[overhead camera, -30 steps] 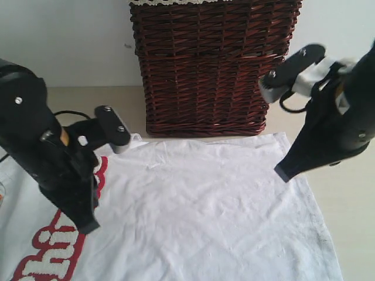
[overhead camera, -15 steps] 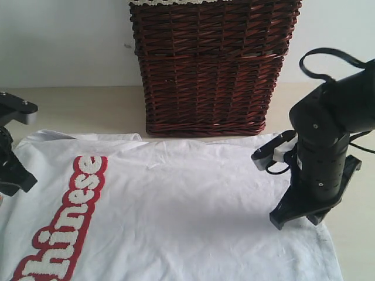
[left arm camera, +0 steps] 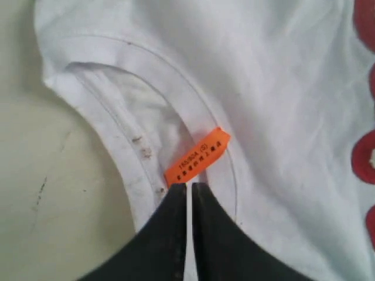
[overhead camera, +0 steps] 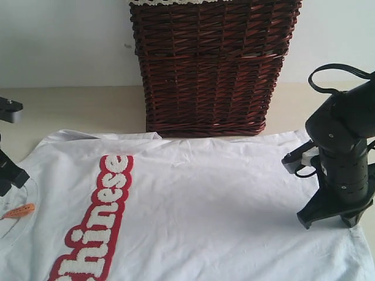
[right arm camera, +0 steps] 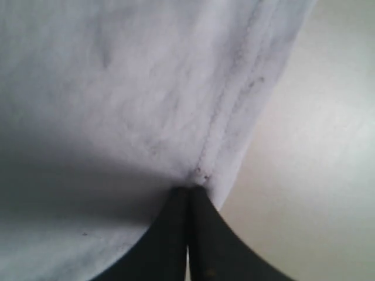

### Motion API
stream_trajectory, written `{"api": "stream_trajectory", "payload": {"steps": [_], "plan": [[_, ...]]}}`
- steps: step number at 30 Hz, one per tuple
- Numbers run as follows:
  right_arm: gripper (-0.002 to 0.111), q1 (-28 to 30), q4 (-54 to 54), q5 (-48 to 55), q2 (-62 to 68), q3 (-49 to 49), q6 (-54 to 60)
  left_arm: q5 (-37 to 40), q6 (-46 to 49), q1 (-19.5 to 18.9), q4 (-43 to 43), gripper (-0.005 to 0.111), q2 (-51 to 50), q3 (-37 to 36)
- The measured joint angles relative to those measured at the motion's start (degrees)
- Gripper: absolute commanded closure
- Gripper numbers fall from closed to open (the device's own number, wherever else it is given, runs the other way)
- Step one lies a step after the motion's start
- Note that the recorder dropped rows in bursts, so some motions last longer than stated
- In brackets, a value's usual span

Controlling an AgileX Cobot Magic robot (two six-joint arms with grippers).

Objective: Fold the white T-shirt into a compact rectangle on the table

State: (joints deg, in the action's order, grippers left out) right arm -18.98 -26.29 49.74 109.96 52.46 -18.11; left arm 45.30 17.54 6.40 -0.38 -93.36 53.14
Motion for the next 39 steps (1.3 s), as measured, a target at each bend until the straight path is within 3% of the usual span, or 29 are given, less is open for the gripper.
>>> {"api": "stream_trajectory", "payload": {"steps": [4,7,12,19,22,25,31,39], "plan": [[0.107,0.08,-0.14,-0.34,0.00,0.43,0.00,-1.78,8.70,0.00,-3.66,0.051,0.00,-2.08],[0.103,0.08,0.48,-1.28,0.00,2.17,0.21,-2.43,23.53,0.00,-8.63,0.038,0.00,-4.53],[0.101,0.08,0.98,0.92,-3.38,5.95,3.21,-4.24,47.80,0.00,-9.52,0.036,-0.03,-8.73],[0.101,0.08,5.28,0.64,-11.26,9.22,5.07,-16.18,64.92,0.00,-7.29,0.037,-0.03,-9.93],[0.101,0.08,9.14,-1.24,-13.03,9.46,7.66,-23.22,66.83,-0.29,-4.75,0.037,-0.03,-9.93],[0.101,0.08,11.37,-1.59,-14.06,9.46,9.58,-25.07,66.36,-0.35,-4.46,0.037,0.09,-9.93],[0.101,0.08,13.02,-1.59,-14.35,9.46,10.42,-19.62,67.19,0.01,-4.20,0.037,0.22,-9.93],[0.101,0.08,13.97,-1.59,-14.35,9.46,11.17,-8.27,69.31,-2.55,4.90,0.037,0.31,-10.08]]}}
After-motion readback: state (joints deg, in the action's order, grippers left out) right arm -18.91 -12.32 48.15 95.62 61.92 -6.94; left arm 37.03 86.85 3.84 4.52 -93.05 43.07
